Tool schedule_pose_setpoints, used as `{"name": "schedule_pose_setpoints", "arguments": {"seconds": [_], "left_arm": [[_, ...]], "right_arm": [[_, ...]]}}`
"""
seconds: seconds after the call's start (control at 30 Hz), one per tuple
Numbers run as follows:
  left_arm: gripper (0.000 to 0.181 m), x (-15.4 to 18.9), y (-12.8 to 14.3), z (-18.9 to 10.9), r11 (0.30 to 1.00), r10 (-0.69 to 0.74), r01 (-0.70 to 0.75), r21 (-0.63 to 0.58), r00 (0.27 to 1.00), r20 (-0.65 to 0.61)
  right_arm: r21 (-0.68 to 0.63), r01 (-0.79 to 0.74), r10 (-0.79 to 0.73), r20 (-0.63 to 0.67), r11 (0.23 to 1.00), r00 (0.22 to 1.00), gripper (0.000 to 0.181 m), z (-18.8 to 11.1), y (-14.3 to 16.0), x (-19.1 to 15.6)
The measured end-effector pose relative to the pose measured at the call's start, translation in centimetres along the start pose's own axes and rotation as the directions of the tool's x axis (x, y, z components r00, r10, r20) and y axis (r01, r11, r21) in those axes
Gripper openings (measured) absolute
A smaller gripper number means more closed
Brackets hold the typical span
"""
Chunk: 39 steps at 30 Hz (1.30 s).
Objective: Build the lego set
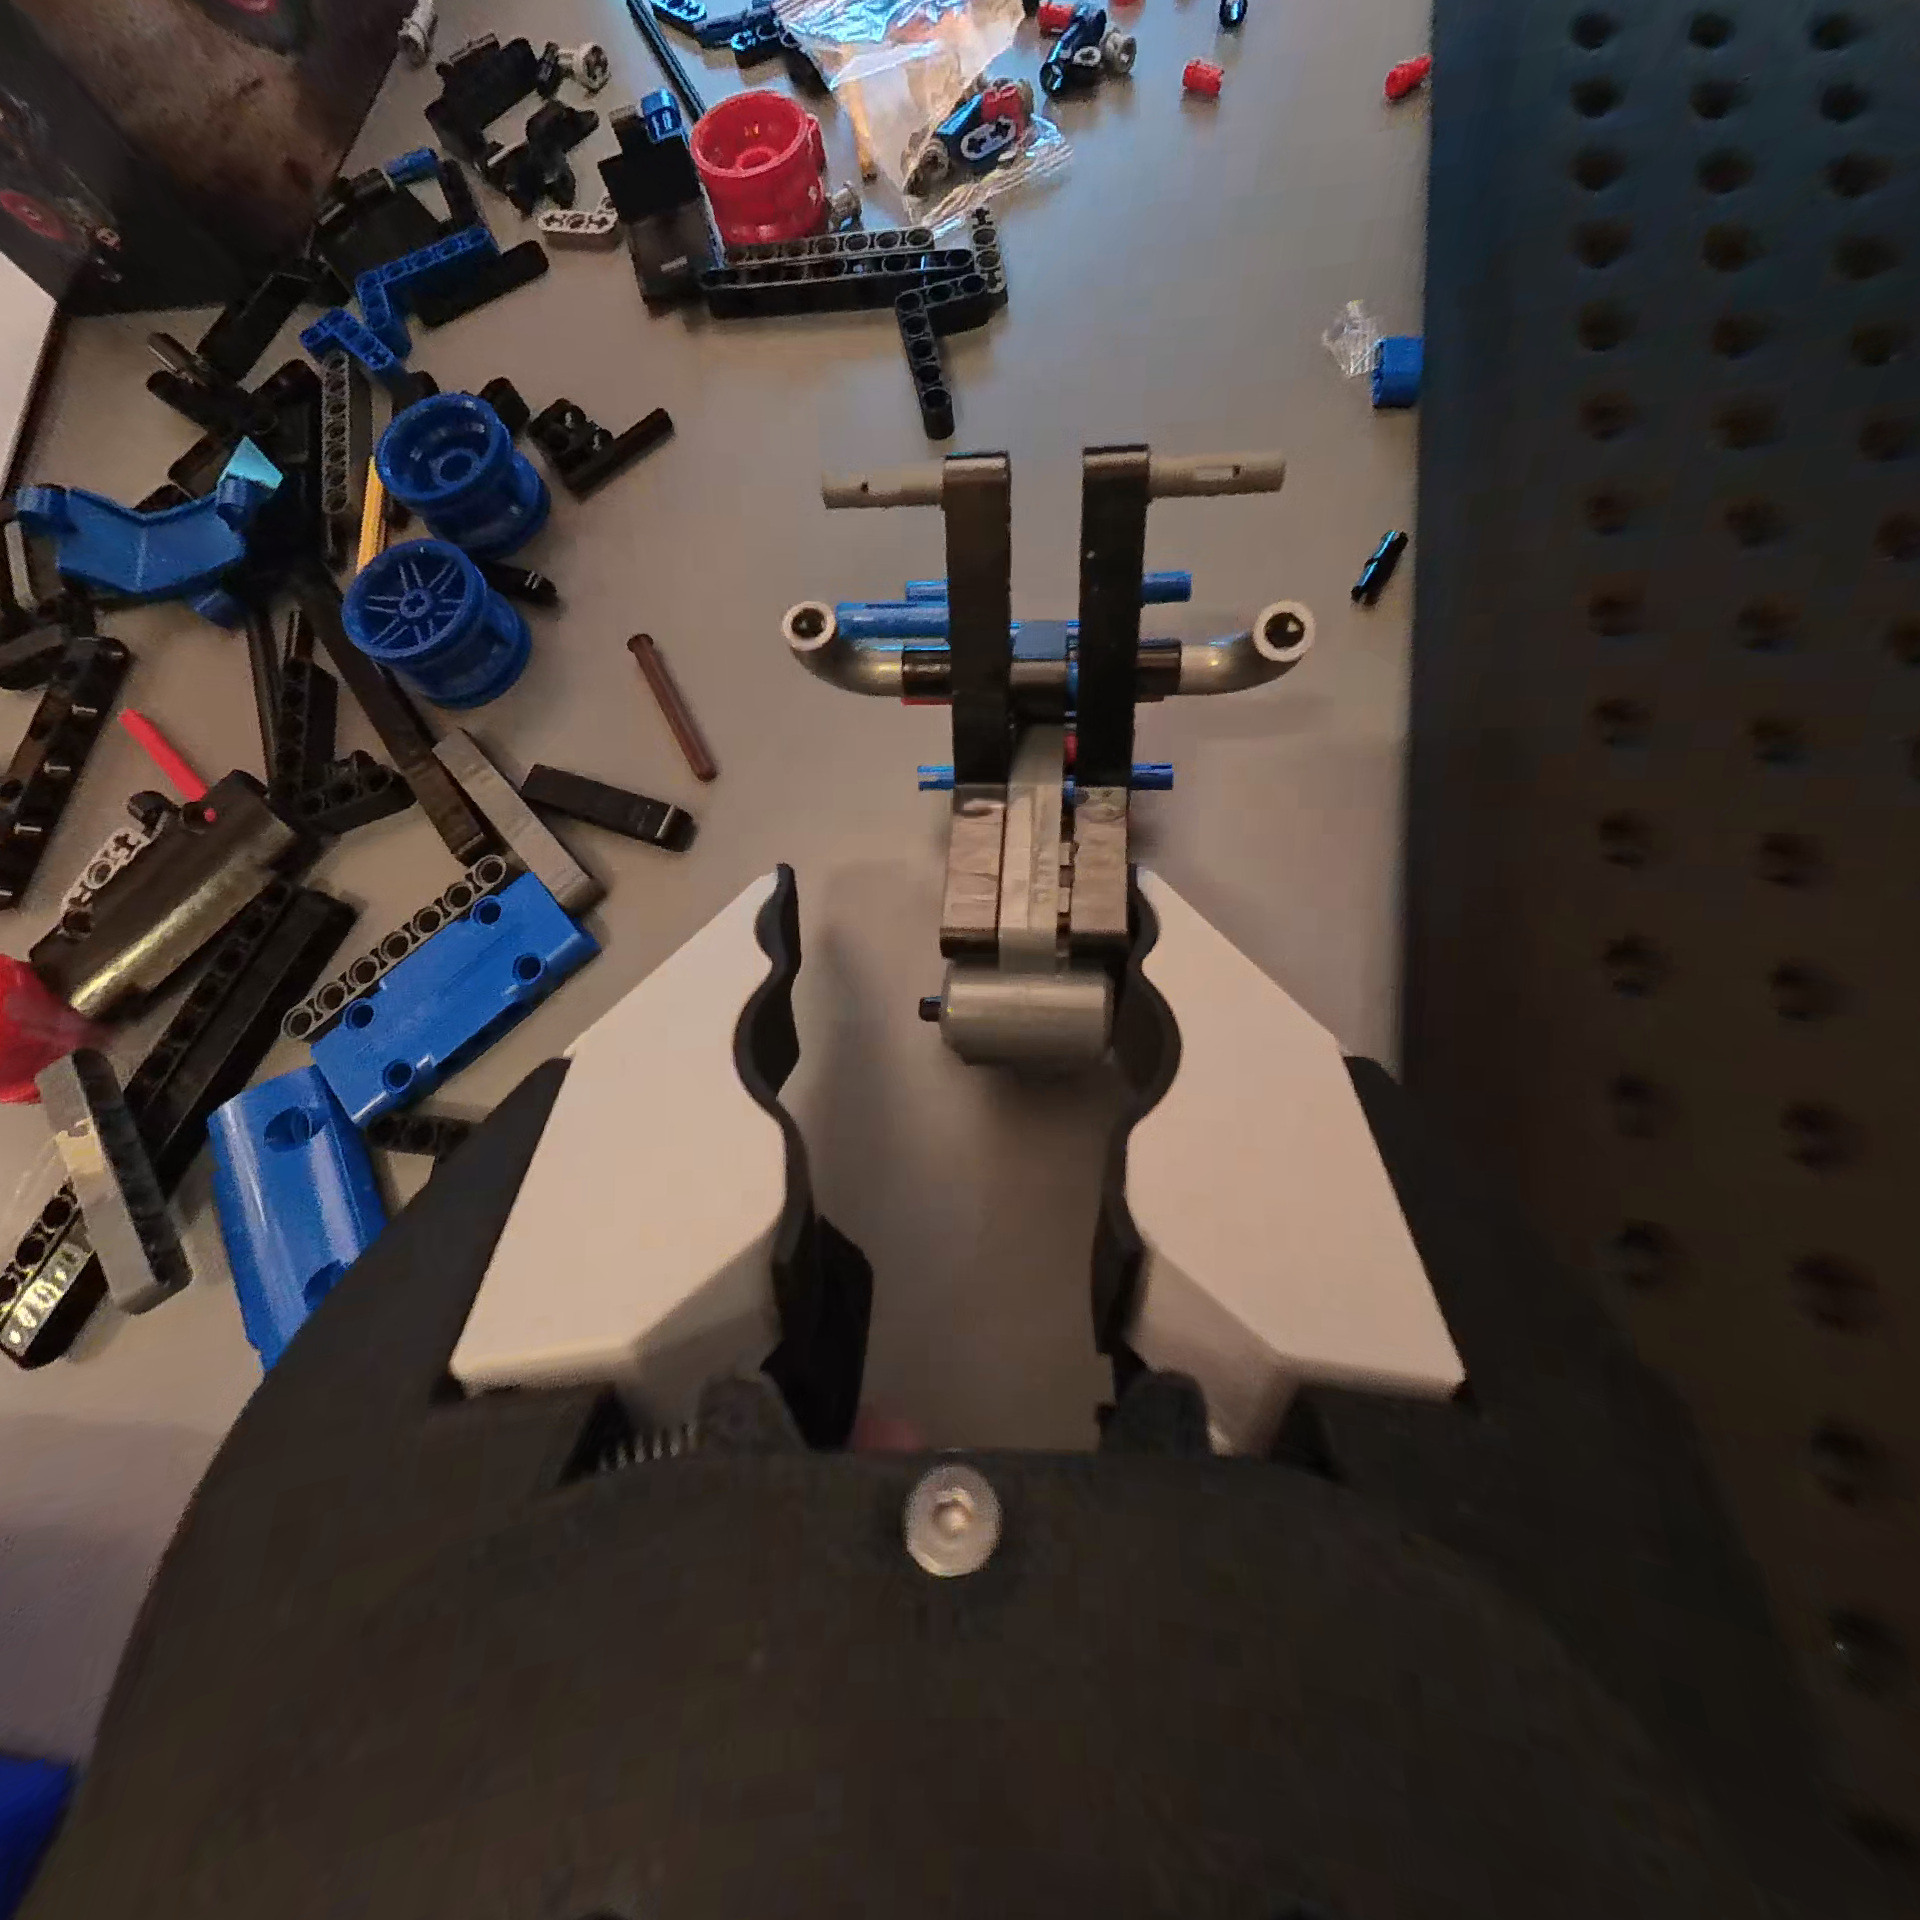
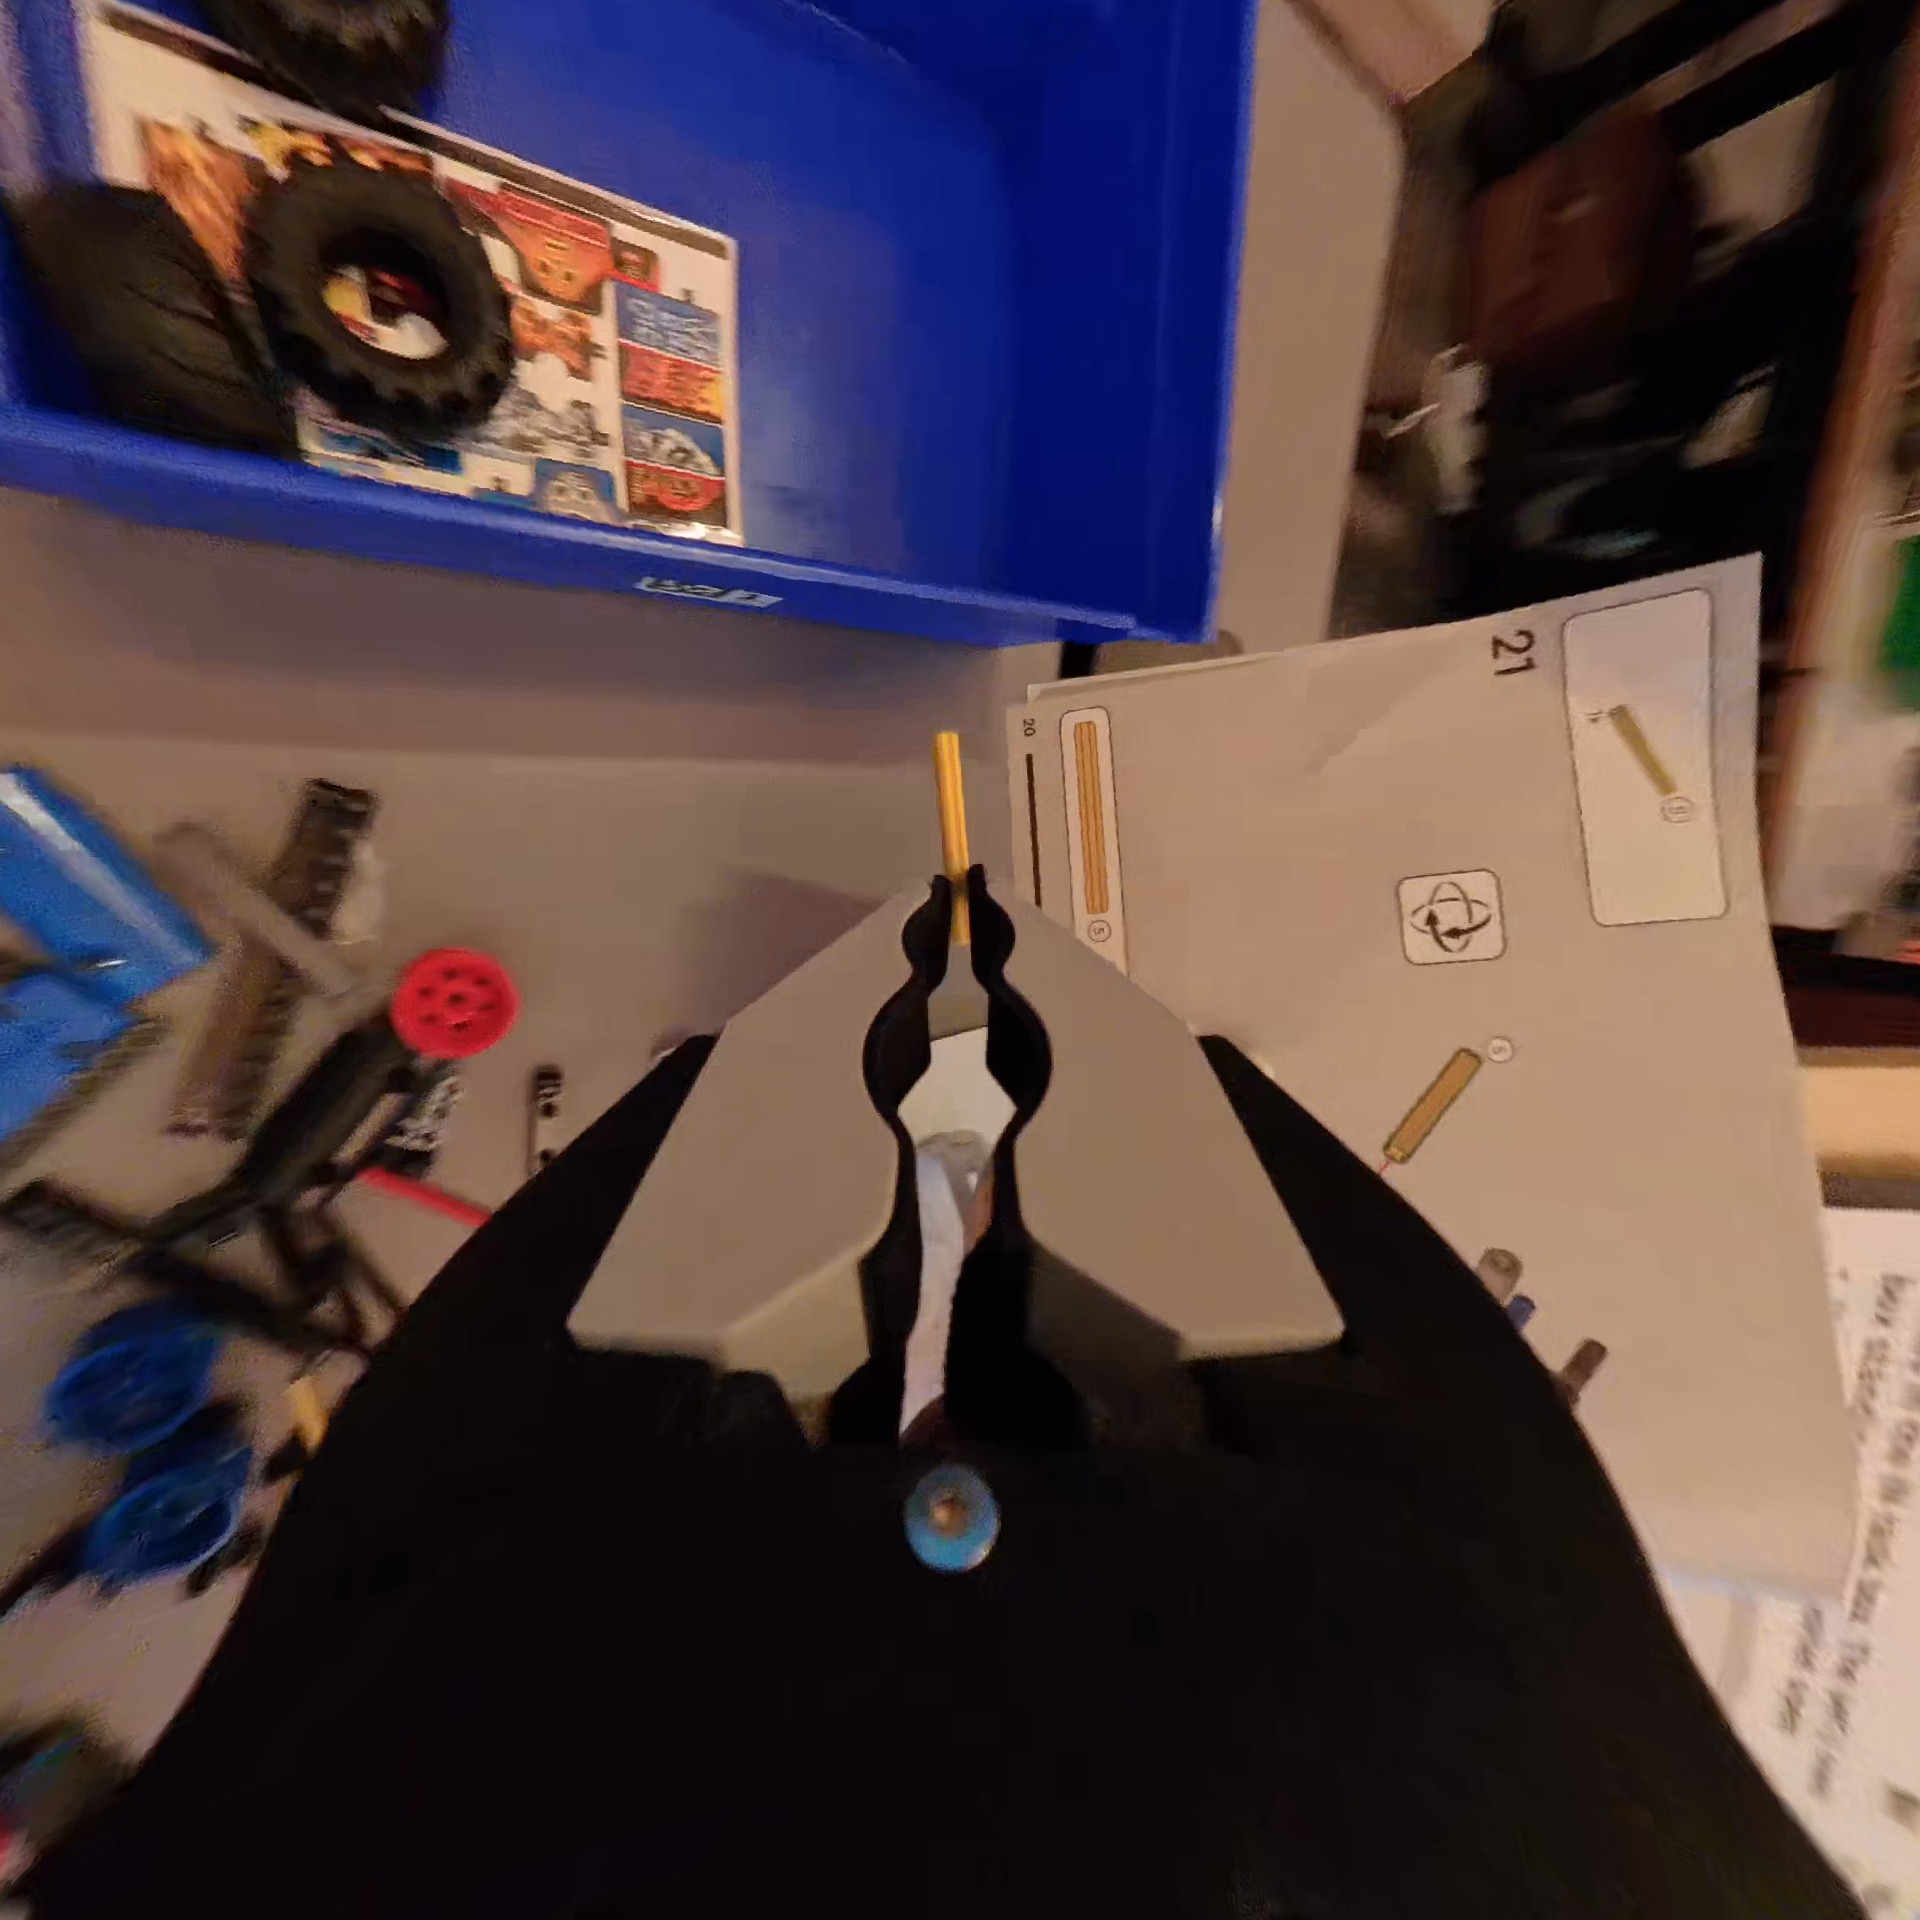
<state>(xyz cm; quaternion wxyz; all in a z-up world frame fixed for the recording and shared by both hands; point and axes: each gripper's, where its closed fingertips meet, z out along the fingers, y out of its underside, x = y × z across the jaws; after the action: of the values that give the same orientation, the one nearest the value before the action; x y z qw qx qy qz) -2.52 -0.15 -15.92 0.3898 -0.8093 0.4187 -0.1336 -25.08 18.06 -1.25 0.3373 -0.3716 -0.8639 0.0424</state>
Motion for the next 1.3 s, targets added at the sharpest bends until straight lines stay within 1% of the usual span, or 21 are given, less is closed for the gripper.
{"name": "schedule_pose_setpoints", "arguments": {"seconds": [0.13, 0.27, 0.4, 0.5, 0.73, 0.8, 0.87, 0.97, 1.03, 1.1, 1.2, 1.27, 1.3], "left_arm": [[0.060, -0.2, 0.1, -0.1, 1.000, -0.004, 0.004, 0.003, 1.000, 0.011], [0.060, -0.2, 0.1, -0.1, 1.000, 0.000, 0.000, 0.005, 1.000, 0.011], [0.059, -0.1, 0.1, -0.1, 1.000, 0.001, -0.001, 0.006, 1.000, 0.004], [0.060, -0.1, 0.1, -0.1, 1.000, 0.000, 0.000, 0.007, 1.000, 0.002], [0.059, -0.1, 0.1, -0.1, 1.000, 0.000, 0.000, 0.007, 1.000, -0.002], [0.059, -0.1, 0.0, -0.1, 1.000, 0.004, -0.004, 0.010, 1.000, 0.000], [0.060, -0.1, 0.1, -0.2, 1.000, 0.001, -0.001, 0.006, 1.000, 0.002], [0.062, 0.0, 0.1, -0.6, 1.000, -0.013, 0.013, 0.022, 1.000, -0.007], [0.061, -0.1, -0.1, -0.9, 0.999, -0.028, 0.028, 0.036, 1.000, 0.000], [0.059, -0.2, -0.2, -1.2, 0.999, -0.029, 0.029, 0.041, 1.000, 0.005], [0.056, -0.2, 0.4, -0.7, 1.000, -0.006, 0.006, -0.006, 1.000, 0.020], [0.054, -0.4, 0.4, -0.6, 1.000, -0.002, 0.003, -0.014, 1.000, 0.031], [0.055, -0.8, 0.5, -0.7, 1.000, 0.004, -0.002, -0.023, 0.998, 0.059]], "right_arm": [[-0.057, -0.107, 0.115, 0.159, 0.993, 0.981, 0.002, -0.3, -0.4, 1.9], [-0.106, -0.143, 0.167, 0.269, 0.984, 0.949, 0.002, -0.2, -0.7, 2.6], [-0.184, -0.121, 0.171, 0.288, 0.975, 0.942, 0.002, 0.5, -0.3, 3.0], [-0.249, -0.098, 0.167, 0.270, 0.963, 0.948, 0.002, 1.2, 0.5, 3.1], [-0.259, -0.095, 0.167, 0.270, 0.961, 0.948, 0.002, 1.6, 0.3, 2.9], [-0.242, -0.089, 0.153, 0.261, 0.966, 0.953, 0.002, 1.1, 0.0, 2.8], [-0.211, -0.066, 0.118, 0.243, 0.975, 0.963, 0.002, -0.3, -0.4, 2.3], [-0.130, -0.018, 0.045, 0.208, 0.991, 0.977, 0.002, -3.5, -1.1, 0.2], [-0.068, 0.014, 0.000, 0.204, 0.998, 0.979, 0.002, -5.8, -1.3, -2.4], [0.001, 0.012, -0.011, 0.220, 1.000, 0.975, 0.002, -7.8, -1.3, -5.2], [0.062, -0.017, 0.001, 0.245, 0.998, 0.969, 0.002, -9.6, 0.2, -9.5], [0.076, -0.034, 0.014, 0.258, 0.997, 0.966, 0.002, -9.9, 1.6, -12.3], [0.079, -0.051, 0.028, 0.265, 0.996, 0.964, 0.001, -10.1, 2.3, -13.6]]}}
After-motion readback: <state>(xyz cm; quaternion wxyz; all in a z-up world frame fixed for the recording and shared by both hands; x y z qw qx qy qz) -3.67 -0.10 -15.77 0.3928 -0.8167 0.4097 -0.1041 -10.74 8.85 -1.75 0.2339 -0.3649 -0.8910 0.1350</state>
